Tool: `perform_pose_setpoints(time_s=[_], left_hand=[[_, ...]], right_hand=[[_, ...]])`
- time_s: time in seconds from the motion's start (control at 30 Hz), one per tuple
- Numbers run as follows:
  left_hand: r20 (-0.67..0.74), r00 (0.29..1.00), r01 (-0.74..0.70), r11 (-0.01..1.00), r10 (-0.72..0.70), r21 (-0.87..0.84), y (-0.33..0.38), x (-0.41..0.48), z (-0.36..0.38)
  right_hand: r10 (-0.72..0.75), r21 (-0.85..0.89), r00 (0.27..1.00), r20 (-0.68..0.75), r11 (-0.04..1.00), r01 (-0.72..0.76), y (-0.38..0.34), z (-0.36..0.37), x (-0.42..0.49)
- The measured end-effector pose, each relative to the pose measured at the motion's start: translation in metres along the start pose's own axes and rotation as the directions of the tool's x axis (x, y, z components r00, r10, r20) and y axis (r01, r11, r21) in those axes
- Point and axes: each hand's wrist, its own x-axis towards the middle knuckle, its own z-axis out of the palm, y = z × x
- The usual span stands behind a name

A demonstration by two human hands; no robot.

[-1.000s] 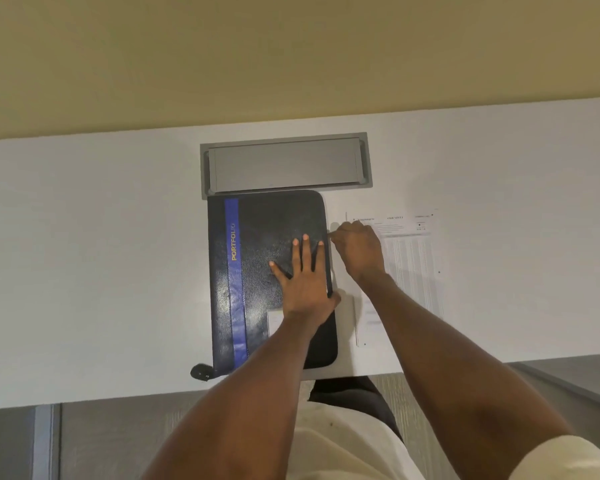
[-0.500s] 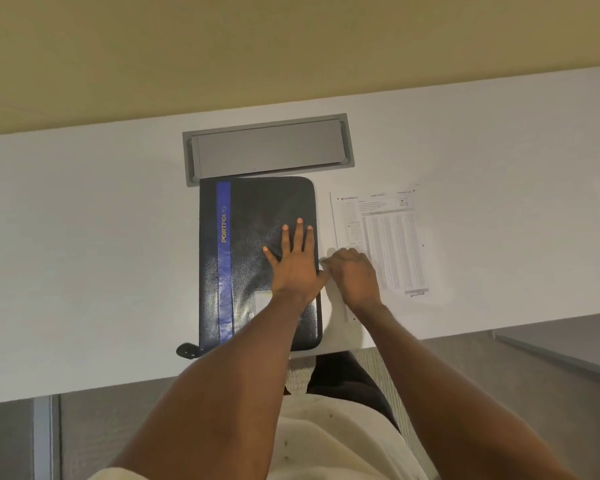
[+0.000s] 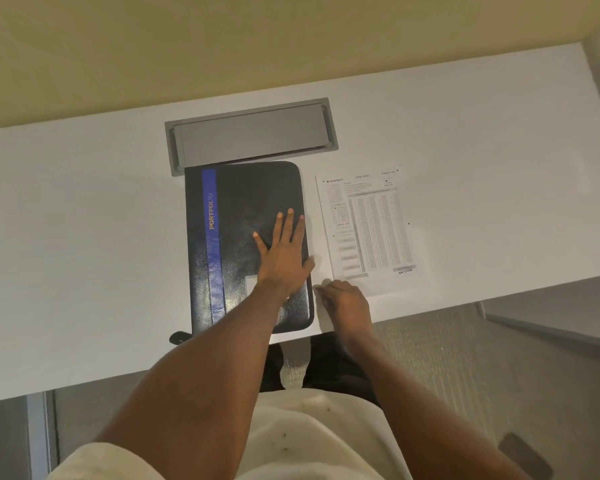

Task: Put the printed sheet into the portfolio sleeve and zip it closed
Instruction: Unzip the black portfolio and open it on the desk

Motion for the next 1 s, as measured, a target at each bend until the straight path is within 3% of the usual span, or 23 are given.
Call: perform_pose_setpoints(time_s=[0.13,0.23,0.5,1.0], left_hand=[[0.07,0.942,-0.334,0.938,0.329,0.09,-0.039,-0.045,0.021],[0.17,0.901,-0.427,0.886,0.4,0.179,-0.065,-0.074,0.034],[0.172,0.911,-0.404,0.892,0.374,0.202,-0.069,-0.082,0.033],[0.152,0.918,-0.394,0.89,0.367,0.231,-0.058,-0.074,0.029]], right_hand=[[0.028,-0.009,0.999,-0.019,1.0,-0.028,-0.003,0.002,0.002],[0.038,0.019,0.999,-0.038,0.999,-0.037,-0.005,0.0,0.009],[0.01,-0.05,0.998,-0.059,0.999,-0.012,-0.004,-0.001,0.014],[0.107,-0.156,0.981,-0.165,0.979,-0.133,-0.009,0.027,-0.055]])
